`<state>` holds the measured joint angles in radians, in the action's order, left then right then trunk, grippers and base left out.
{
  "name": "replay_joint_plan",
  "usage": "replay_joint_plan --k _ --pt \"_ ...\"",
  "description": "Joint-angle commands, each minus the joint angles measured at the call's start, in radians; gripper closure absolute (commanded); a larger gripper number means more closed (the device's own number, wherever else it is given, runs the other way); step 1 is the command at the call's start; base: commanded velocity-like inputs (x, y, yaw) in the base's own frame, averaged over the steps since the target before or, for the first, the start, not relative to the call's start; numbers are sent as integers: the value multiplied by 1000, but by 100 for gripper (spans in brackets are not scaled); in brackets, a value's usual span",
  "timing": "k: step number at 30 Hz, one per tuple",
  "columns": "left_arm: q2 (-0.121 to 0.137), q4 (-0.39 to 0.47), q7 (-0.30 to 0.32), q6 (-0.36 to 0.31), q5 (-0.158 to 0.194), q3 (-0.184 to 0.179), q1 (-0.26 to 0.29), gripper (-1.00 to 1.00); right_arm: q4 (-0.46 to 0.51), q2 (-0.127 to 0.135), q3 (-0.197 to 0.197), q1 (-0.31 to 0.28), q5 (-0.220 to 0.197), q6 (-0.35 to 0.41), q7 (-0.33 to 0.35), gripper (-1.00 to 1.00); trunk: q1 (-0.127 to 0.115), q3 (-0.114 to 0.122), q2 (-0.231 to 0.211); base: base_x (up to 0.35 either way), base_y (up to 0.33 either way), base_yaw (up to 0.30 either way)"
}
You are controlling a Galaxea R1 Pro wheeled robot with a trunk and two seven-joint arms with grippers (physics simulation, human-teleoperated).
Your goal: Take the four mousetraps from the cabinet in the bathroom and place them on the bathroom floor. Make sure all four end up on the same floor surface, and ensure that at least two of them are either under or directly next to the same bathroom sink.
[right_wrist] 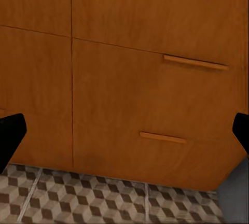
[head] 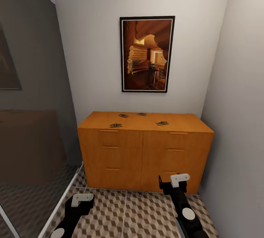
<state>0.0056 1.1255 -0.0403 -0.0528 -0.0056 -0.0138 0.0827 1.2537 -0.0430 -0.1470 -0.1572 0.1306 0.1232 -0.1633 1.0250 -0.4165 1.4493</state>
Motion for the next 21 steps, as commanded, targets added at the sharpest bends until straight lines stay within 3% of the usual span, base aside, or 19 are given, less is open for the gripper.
replay_joint_plan --k 1,8,21 --pt "1 2 -4 -6 -1 -1 0 -100 1 0 -2 -1 11 9 -5 -100 0 -2 1 0 0 -249" --pt "1 2 -4 -6 -1 -1 0 -100 1 -1 -3 -1 11 9 -6 -100 0 -5 1 0 0 -189" --pt "1 2 -4 -6 -1 -1 0 -100 1 -3 -3 -1 11 9 -7 -100 0 -9 1 0 0 -21"
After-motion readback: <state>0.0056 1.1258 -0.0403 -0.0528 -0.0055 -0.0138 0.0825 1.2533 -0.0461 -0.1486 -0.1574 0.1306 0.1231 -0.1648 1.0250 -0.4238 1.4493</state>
